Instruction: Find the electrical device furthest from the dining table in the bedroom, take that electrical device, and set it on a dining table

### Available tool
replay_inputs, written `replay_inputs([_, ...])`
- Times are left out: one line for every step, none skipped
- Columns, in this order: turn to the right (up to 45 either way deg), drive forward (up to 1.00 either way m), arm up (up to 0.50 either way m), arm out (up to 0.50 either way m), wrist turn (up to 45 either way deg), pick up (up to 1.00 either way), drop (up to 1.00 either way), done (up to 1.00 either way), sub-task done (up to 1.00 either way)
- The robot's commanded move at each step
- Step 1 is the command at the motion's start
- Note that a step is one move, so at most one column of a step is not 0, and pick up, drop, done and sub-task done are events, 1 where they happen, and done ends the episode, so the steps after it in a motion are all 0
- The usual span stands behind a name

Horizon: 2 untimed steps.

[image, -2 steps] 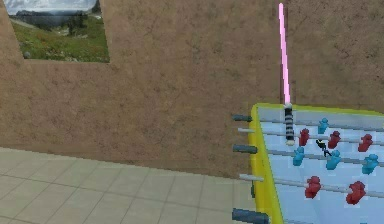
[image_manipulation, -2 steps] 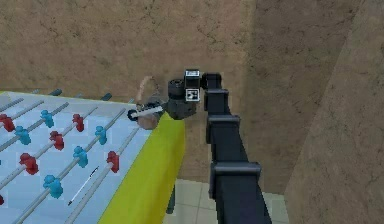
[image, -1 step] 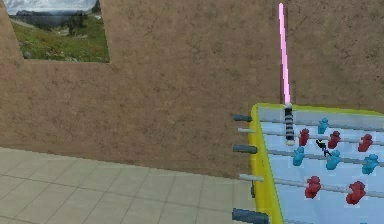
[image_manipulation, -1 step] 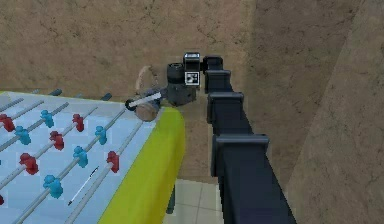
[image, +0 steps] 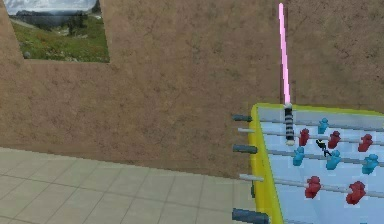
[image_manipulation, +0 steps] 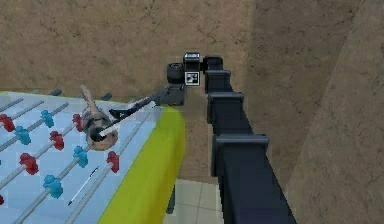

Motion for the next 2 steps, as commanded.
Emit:
replay_inputs([0.0, 0.0, 0.0, 0.0, -45.0, 0.0, 0.0, 0.0, 0.0])
replay_inputs([0.0, 0.0, 0.0, -0.32, 0.0, 0.0, 0.0, 0.0, 0.0])
